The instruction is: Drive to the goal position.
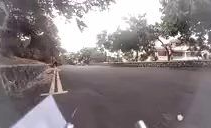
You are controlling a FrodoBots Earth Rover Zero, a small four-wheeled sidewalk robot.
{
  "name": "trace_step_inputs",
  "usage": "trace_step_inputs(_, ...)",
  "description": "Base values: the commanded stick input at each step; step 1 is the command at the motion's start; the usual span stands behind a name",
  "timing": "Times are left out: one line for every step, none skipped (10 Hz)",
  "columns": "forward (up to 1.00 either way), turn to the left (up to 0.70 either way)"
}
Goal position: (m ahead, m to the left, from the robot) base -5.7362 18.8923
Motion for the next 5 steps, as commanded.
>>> trace_step_inputs(0.20,0.00)
trace_step_inputs(0.20,0.00)
trace_step_inputs(0.20,0.00)
trace_step_inputs(0.20,0.00)
trace_step_inputs(0.20,0.38)
